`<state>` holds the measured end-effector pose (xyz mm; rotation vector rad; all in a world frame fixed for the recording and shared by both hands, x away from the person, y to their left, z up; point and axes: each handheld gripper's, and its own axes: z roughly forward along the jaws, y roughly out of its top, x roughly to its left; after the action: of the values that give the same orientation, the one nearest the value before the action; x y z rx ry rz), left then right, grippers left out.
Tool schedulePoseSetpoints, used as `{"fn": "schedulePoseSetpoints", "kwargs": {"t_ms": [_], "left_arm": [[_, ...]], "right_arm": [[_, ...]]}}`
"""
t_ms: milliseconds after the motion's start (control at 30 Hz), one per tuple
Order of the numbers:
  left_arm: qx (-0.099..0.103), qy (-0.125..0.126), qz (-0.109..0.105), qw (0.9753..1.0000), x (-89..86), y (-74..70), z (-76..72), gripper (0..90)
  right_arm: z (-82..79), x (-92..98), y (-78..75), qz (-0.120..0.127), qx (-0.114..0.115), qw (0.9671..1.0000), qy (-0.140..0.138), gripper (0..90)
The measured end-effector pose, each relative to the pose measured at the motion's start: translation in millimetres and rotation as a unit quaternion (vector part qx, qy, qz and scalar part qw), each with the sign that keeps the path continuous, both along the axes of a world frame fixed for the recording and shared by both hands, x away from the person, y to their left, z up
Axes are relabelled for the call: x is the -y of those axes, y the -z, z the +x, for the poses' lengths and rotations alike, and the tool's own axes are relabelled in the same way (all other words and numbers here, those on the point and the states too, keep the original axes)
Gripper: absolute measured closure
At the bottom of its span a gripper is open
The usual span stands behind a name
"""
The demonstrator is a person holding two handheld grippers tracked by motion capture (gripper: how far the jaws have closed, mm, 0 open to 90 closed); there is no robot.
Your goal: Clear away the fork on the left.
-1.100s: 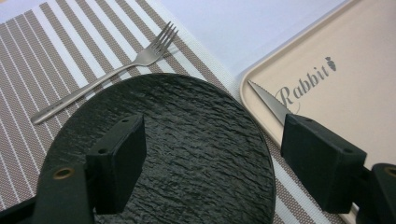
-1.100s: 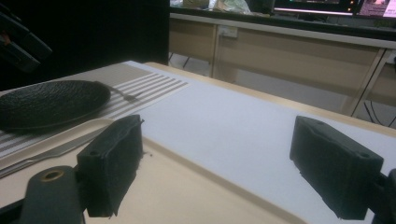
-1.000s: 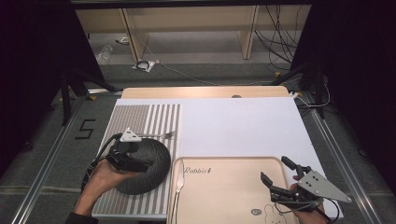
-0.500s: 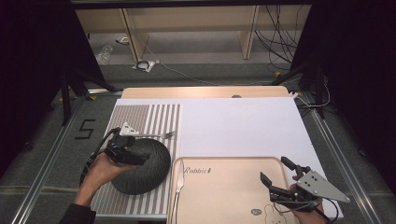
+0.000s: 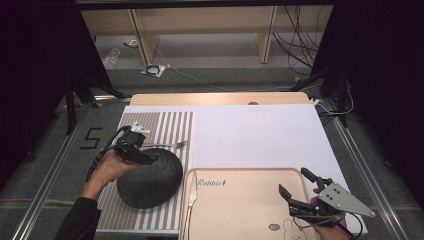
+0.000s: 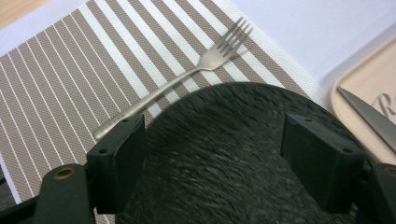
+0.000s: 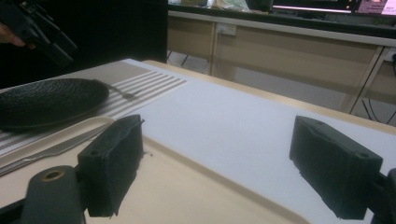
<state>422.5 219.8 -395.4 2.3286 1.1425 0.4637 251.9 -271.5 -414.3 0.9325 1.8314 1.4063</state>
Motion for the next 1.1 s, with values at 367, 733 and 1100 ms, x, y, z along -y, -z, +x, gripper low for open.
{"fn": "schedulePoseSetpoints", "kwargs": {"t_ms": [367,733,1100], "left_arm": [[-0.006,-0.002,0.014,0.9999,4.1,2.4,27.3,22.5],[-0.016,-0.008,0.03,0.9994,4.7,11.2,48.7,23.4],[-0.031,-0.016,0.043,0.9985,6.2,24.8,70.8,24.0]], "right_arm": [[0.0,0.4,-0.1,0.001,0.0,1.0,0.0,18.2],[0.8,0.1,0.4,0.002,0.0,1.0,-0.001,18.2],[0.7,-0.3,0.3,0.002,-0.002,1.0,-0.003,18.2]]}}
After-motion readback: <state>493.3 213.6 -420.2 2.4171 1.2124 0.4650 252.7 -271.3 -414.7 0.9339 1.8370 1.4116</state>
